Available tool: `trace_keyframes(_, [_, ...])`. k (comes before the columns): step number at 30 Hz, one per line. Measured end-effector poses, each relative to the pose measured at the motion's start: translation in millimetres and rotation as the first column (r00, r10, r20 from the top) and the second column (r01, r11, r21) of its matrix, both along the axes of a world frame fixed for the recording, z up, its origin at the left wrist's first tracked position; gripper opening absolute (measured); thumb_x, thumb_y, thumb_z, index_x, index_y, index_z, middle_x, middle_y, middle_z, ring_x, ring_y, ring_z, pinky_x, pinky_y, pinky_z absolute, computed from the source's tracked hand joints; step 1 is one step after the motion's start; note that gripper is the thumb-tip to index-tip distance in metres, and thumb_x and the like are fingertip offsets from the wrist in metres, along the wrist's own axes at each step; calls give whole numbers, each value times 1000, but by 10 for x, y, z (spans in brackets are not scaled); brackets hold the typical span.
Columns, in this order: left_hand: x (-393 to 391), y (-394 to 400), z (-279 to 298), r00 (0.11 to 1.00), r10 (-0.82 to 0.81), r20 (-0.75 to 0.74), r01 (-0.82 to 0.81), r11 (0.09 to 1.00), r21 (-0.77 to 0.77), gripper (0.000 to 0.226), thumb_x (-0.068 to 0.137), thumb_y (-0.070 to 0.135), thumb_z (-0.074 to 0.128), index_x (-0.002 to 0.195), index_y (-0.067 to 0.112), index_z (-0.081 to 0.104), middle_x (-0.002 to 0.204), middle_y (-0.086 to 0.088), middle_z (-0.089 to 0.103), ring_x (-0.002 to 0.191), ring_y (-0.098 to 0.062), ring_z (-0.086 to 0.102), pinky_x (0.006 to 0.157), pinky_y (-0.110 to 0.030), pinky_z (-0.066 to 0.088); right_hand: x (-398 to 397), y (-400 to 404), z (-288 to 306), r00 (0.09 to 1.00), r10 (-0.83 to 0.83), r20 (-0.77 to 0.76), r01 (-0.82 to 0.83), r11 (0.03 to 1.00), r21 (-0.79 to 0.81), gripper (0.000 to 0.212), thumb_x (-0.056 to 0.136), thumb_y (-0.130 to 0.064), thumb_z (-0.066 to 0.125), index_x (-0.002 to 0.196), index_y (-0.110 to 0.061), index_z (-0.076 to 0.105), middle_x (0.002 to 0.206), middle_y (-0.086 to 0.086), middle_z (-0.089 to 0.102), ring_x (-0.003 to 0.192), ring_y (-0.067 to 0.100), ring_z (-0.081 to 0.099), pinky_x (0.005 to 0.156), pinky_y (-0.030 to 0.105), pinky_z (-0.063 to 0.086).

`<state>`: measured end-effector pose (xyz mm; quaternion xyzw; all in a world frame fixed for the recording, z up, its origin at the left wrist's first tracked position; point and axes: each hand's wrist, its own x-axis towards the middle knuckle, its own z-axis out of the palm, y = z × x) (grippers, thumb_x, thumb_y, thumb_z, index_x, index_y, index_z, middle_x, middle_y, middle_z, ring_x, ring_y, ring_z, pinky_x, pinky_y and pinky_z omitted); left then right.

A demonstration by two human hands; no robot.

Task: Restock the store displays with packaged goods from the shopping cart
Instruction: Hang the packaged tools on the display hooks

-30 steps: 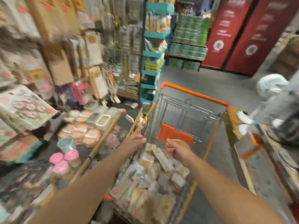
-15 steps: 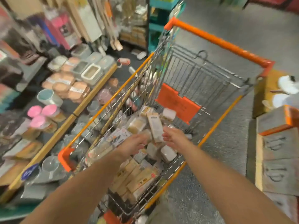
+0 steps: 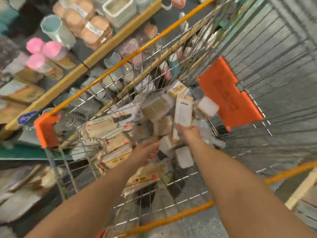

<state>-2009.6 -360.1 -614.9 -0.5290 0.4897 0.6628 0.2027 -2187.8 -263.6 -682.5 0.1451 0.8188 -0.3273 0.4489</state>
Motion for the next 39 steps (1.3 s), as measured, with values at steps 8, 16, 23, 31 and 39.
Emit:
trace_keyframes(8, [41, 42, -161, 979, 204, 26, -204, 979, 15, 17, 97, 37, 57, 104, 22, 61, 100, -5, 64, 96, -22, 60, 82, -32, 44, 162, -296, -378, 957, 279, 74, -288, 907, 306, 120, 72, -62, 73, 152, -1, 8, 155, 18, 24, 141, 37, 26, 111, 46, 30])
trace_keyframes(16, [-62, -38, 103, 956, 294, -8, -294, 955, 30, 18, 96, 43, 57, 103, 26, 58, 107, -2, 66, 100, -21, 62, 87, -37, 44, 45, 105, 143, 928, -176, 329, 257, 940, -223, 41, 78, -42, 74, 102, -10, 70, 83, 7, 70, 71, 22, 66, 67, 33, 55])
trace_keyframes(23, [-325, -123, 686, 919, 333, -211, -350, 936, -47, 30, 96, 41, 57, 113, 16, 60, 91, 0, 68, 83, -14, 67, 75, -29, 53, 227, 61, 1128, 727, -79, 682, 507, 732, -456, 60, 61, -33, 85, 111, -3, 70, 105, 21, 68, 82, 32, 64, 71, 34, 41])
trace_keyframes(31, [42, -297, 1123, 744, 537, -398, -635, 754, -170, 23, 89, 22, 71, 109, 9, 68, 94, -9, 75, 75, -20, 72, 67, -32, 58, 814, -104, 1680, 735, 211, 644, 325, 724, -609, 48, 92, -47, 44, 104, -14, 77, 109, 16, 67, 93, 31, 64, 80, 37, 48])
trace_keyframes(39, [1043, -613, 1189, 832, 484, -272, -552, 667, -501, 16, 89, 13, 70, 102, 8, 63, 91, -7, 71, 76, -20, 66, 61, -25, 50, 1214, -299, 1616, 823, 327, 464, -41, 849, -527, 67, 84, -56, 59, 130, -8, 57, 136, 18, 55, 126, 33, 52, 97, 39, 47])
